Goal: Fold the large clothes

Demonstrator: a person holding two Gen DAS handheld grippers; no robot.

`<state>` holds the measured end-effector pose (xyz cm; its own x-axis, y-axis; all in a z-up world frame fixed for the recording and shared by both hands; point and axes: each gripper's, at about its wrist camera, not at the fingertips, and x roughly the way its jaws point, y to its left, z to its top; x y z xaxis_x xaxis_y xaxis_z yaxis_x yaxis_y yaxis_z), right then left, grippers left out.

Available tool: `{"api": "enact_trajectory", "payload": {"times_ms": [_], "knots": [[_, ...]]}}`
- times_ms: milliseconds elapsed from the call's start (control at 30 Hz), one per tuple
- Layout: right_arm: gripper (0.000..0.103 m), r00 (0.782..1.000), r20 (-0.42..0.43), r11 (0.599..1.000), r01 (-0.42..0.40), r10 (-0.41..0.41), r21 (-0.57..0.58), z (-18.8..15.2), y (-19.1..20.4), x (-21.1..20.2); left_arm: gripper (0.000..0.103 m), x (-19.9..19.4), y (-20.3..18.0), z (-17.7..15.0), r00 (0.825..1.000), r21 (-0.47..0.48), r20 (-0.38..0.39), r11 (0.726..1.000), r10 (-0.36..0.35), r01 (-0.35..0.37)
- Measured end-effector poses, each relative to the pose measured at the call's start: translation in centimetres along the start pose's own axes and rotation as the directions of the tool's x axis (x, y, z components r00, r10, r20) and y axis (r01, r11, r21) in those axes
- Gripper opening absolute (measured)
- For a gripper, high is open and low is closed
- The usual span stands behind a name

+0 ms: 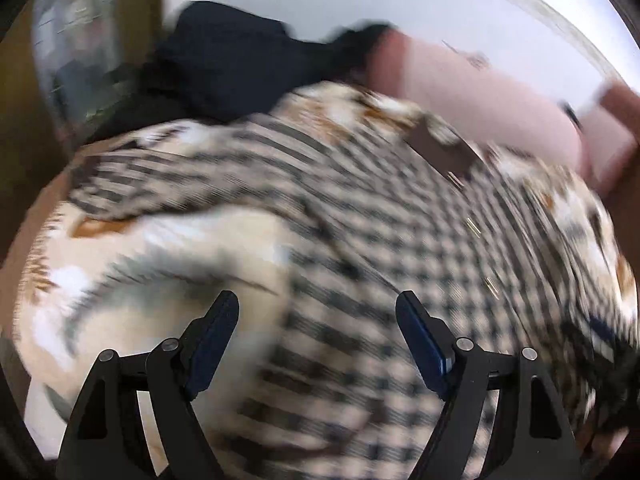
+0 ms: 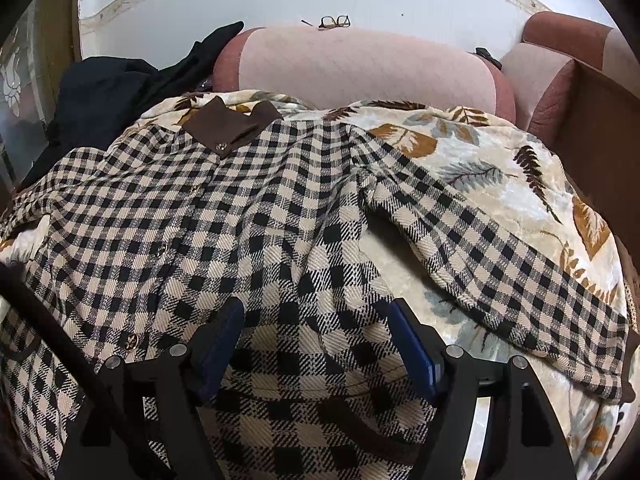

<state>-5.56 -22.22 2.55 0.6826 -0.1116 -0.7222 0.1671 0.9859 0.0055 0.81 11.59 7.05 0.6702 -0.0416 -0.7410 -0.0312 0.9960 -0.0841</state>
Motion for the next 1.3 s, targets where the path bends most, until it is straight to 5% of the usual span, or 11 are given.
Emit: {"api": "enact_trajectory", "payload": {"times_ms": [167,333,500,633,833,900,967,1033,1100,1200,1300], "knots": [[0.08,1.0,0.001,1.0,-0.017,0.017,0.003,0.1,0.0,-0.2,0.08,0.8,11.3,5.4,0.985,-0.173,0.043,0.973,0.164,-0.155],[0.081,1.0,0.019,1.0,0.006,-0.006,-0.016,-0.3,0.3,-0.2,0.08,3.2,22.7,7.6,0.944,-0.368,0.032,0.882,0.329,-0.295],[0.081,1.0,0.027,0.999,0.015,-0.014,-0.034,-0.6,0.8,0.3,0.08,6.3,31.0,6.1,0.965,-0.585,-0.07,0.773,0.253,-0.245],[0.081,1.0,0.021,0.996,0.022,-0.02,-0.081,-0.8,1.7,0.9,0.08,8.1,33.7,5.1,0.985,-0.663,-0.081,0.729,0.154,-0.169],[0.081,1.0,0.001,0.992,0.017,-0.018,-0.124,-1.1,2.5,1.6,0.08,8.7,33.7,6.1,0.998,-0.675,-0.012,0.735,0.068,-0.059],[0.081,1.0,-0.015,0.994,0.012,-0.014,-0.113,-1.1,2.3,2.0,0.061,10.4,32.7,7.1,1.0,-0.662,-0.015,0.749,0.005,-0.014],[0.081,0.999,-0.03,0.995,0.008,-0.011,-0.1,-1.1,2.0,2.4,0.004,11.3,31.6,7.8,0.997,-0.622,-0.074,0.782,-0.025,-0.026],[0.081,0.999,-0.039,0.996,0.008,-0.012,-0.094,-1.0,1.9,2.7,0.004,11.1,30.9,8.1,0.995,-0.594,-0.096,0.799,0.039,-0.089],[0.081,0.999,-0.039,0.995,0.01,-0.014,-0.094,-1.0,1.9,2.8,0.004,9.4,31.1,8.6,0.987,-0.603,-0.077,0.782,0.14,-0.158],[0.081,0.999,-0.034,0.995,0.015,-0.019,-0.101,-1.0,2.1,2.7,0.004,6.4,31.5,9.5,0.953,-0.614,-0.017,0.749,0.304,-0.25],[0.081,0.999,-0.035,0.994,0.015,-0.019,-0.109,-1.0,2.2,2.8,0.004,5.3,30.3,10.5,0.933,-0.586,0.014,0.758,0.361,-0.285]]}}
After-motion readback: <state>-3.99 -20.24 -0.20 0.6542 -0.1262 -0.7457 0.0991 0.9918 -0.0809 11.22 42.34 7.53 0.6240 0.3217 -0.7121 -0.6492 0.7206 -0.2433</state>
